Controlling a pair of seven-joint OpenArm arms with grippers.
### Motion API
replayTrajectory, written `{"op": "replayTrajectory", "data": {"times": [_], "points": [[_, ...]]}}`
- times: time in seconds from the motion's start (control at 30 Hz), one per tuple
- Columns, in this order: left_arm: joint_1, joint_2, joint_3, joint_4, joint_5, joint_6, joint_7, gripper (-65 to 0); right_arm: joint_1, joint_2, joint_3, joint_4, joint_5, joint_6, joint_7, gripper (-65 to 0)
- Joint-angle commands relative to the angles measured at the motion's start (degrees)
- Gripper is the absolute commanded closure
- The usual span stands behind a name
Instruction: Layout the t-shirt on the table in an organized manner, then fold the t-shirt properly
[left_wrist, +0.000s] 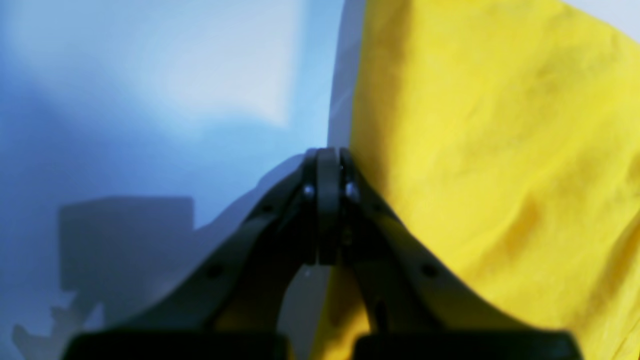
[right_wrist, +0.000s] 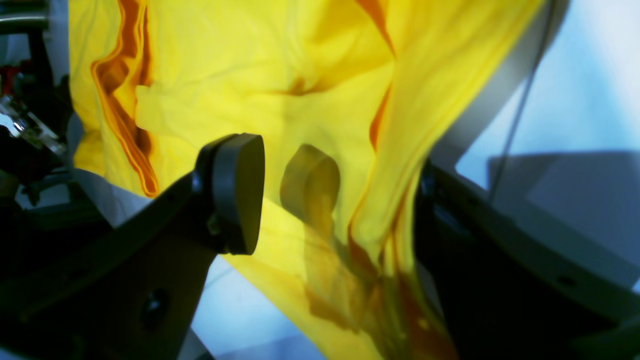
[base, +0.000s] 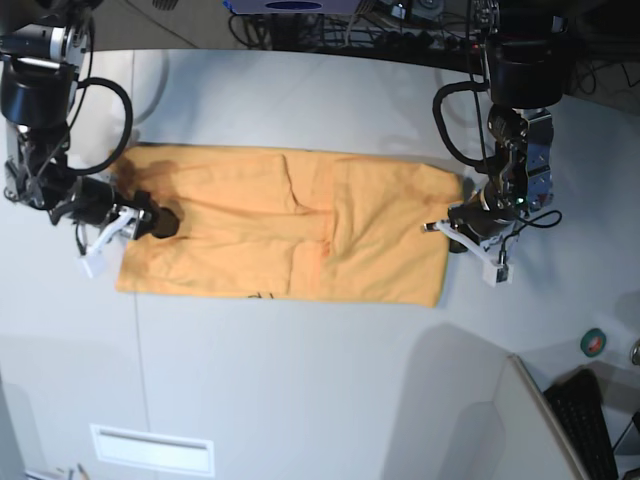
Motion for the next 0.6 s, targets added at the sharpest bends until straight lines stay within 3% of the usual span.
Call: {"op": "replayTrajectory", "data": {"times": [0.0,0.13,0.17,0.3,0.47,0.5,0.57], "points": [[-0.75,-0.11,0.06,0.6,-0.35,-0.51,-0.47,0.0,1.39,0.81,0.14,0.49,0.14,0.3,0.39,-35.6],[-0.75,-0.02,0.06,0.6,-0.35,-0.51,-0.47,0.0,1.65,1.16,0.32,0.49,0.14,0.3,2.06,-32.4],[-0.84,-0.02,0.06,0.6,-0.35,-0.51,-0.47,0.0,1.57,1.16,0.23,0.49,0.14,0.3,3.2,-28.1],[-0.84,-0.02,0.32,0.6,-0.35,-0.51,-0.47,0.0,1.48,0.9,0.06,0.49,-4.78,0.3,7.6,0.0],[-1.55,0.07,7.18,0.6,-0.35,-0.43,-0.47,0.0,1.83,-1.56,0.41,3.13,-14.19,0.3,7.86,0.0],[-1.98,0.6,7.62,0.6,-0.52,-0.34,-0.47,0.0,1.57,-1.74,0.41,4.63,-15.33,-0.45,7.69,0.0],[-2.51,1.65,7.0,0.51,-0.44,-0.34,-0.47,0.0,-0.02,-2.88,0.14,8.67,-17.09,-5.46,7.69,0.0]]}}
